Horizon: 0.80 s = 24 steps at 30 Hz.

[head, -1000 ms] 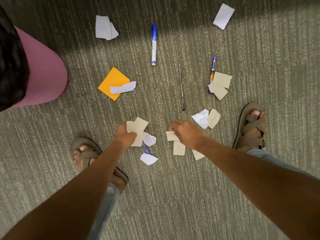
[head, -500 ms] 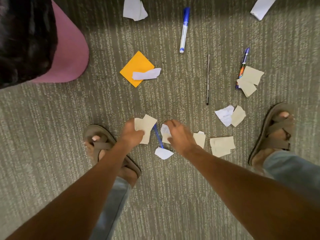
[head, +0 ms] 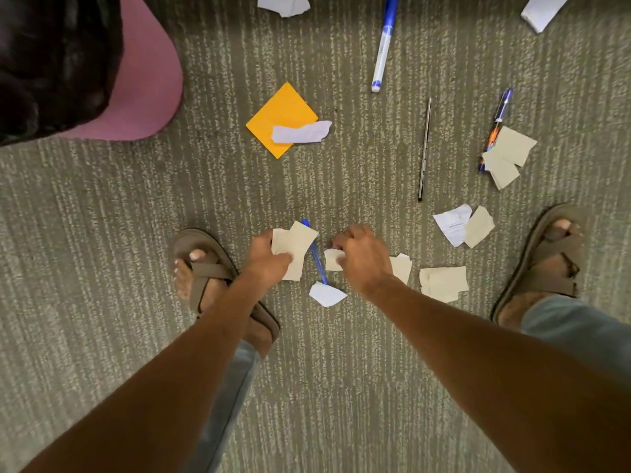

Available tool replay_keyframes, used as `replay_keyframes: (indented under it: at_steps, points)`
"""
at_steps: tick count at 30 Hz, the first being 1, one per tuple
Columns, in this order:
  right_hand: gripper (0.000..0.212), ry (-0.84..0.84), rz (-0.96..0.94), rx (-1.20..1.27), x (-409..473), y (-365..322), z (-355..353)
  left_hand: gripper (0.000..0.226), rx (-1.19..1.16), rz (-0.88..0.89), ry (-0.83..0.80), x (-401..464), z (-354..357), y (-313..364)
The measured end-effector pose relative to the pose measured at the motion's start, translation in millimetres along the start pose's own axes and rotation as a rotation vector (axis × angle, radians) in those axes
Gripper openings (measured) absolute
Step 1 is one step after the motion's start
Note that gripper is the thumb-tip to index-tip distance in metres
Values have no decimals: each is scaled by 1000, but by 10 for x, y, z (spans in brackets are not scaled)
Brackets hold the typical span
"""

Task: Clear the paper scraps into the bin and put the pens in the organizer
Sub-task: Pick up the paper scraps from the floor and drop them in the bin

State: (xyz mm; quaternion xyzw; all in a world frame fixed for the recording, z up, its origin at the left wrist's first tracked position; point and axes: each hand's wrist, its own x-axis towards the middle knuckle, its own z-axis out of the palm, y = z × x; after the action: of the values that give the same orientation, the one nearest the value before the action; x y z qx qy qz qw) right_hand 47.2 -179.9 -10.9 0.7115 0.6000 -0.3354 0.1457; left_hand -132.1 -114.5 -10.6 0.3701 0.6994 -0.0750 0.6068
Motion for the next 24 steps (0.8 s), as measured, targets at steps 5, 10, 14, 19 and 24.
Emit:
replay_keyframes:
  at_steps: [5,10,14,19,24]
  points:
    - [20,-12,48,274,-38,119,-133,38,-26,-26,-3,-15,-79,92]
    - [20,84,225,709,-149,158,-532,34,-147,-46,-17,-240,-140,331]
    - [18,242,297,923,-190,54,-1010,36,-147,50,-84,-548,-338,653]
    - [17,417,235,965,-87,-339,-1803,33,-65,280,-63,-1041,-1017,1125]
    - [16,500,85,1099,81,-1252,-2659,31,-85,601,372,-1670,-1928,1519]
